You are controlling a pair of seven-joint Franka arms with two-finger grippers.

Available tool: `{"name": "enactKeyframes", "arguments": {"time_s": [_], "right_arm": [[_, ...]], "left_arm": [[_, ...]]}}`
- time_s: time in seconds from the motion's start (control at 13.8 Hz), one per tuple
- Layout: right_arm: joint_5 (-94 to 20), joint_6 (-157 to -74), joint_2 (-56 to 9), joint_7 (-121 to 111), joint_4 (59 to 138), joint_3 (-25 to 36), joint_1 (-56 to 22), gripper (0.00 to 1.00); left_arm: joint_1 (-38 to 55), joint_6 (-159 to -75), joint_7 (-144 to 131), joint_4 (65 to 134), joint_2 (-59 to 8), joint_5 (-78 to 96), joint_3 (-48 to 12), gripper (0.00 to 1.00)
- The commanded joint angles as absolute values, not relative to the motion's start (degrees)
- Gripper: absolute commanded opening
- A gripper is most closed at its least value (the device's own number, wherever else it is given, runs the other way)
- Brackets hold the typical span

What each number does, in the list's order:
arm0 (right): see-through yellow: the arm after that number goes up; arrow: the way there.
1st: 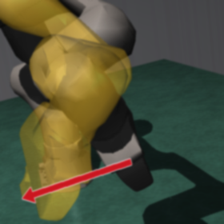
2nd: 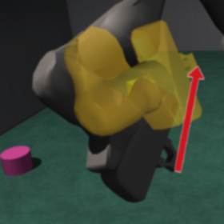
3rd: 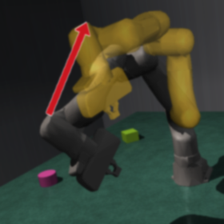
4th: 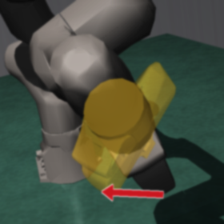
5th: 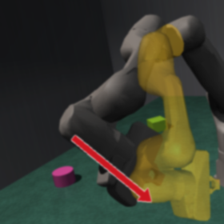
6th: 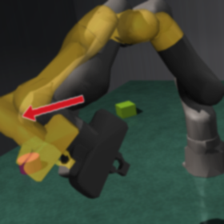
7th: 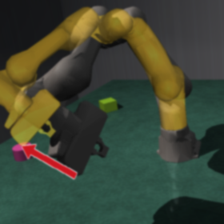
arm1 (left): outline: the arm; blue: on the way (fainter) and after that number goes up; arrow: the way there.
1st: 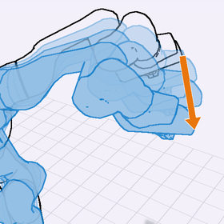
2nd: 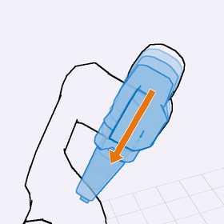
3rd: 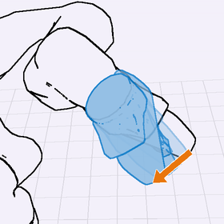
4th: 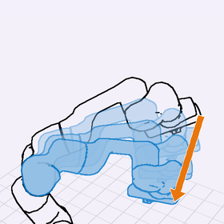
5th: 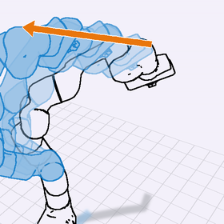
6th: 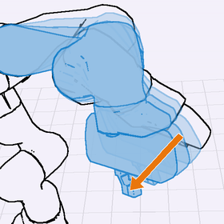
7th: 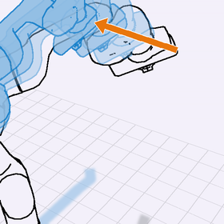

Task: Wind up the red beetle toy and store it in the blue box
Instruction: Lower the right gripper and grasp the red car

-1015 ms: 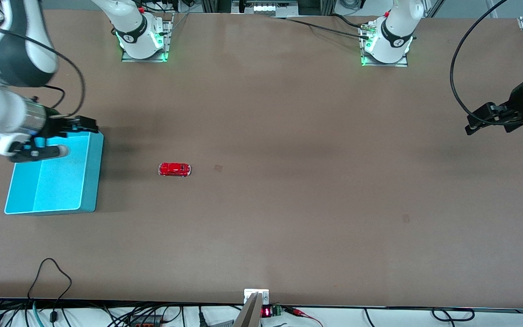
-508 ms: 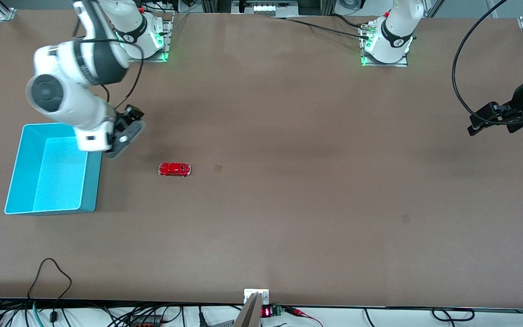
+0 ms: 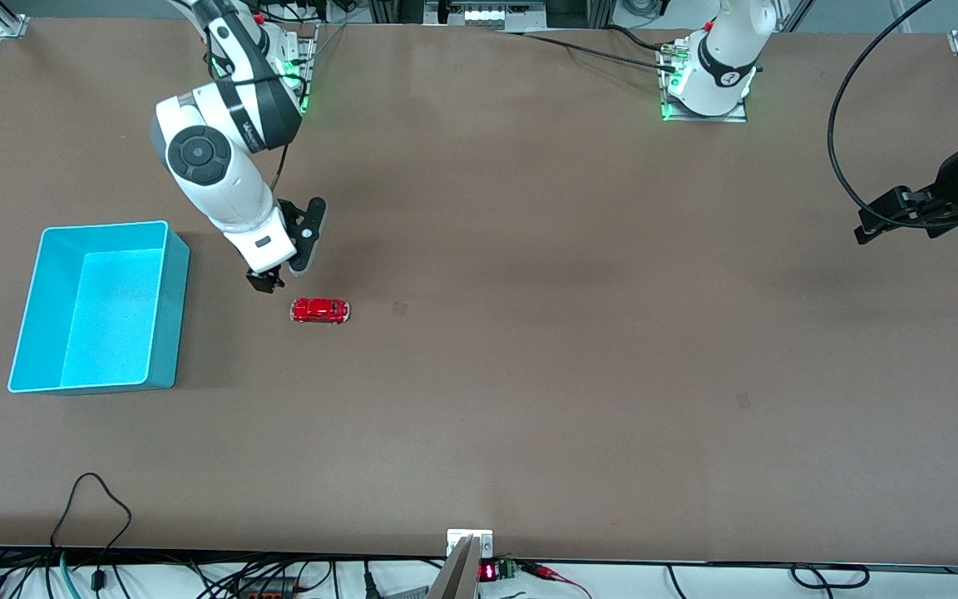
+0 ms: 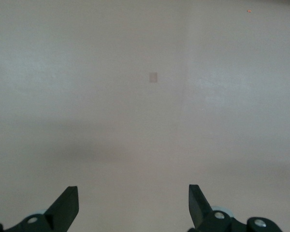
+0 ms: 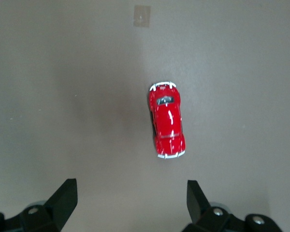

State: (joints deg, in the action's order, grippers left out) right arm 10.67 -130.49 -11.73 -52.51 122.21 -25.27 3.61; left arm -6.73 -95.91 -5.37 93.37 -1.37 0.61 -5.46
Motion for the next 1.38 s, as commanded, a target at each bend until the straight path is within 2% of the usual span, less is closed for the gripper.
{"name": "enactKeyframes", "arguments": {"time_s": [0.0, 0.87, 1.31], "right_arm": [[11.78, -134.11, -15.36, -54.4, 122.78, -25.58, 4.13, 1.0], [18.37, -149.23, -25.74, -54.58, 122.87, -23.83, 4.22, 1.0], [21.27, -150.55, -28.21, -54.58, 122.52, -22.76, 4.13, 1.0]], "left_arm": [[-6.86, -95.1, -5.71, 92.46, -1.76, 1.58, -5.45, 1.0], [-7.65, -94.75, -4.83, 92.37, -1.14, 4.31, -6.15, 1.0], [-7.47, -95.45, -4.66, 93.86, 0.26, 4.04, -7.12, 1.0]]}}
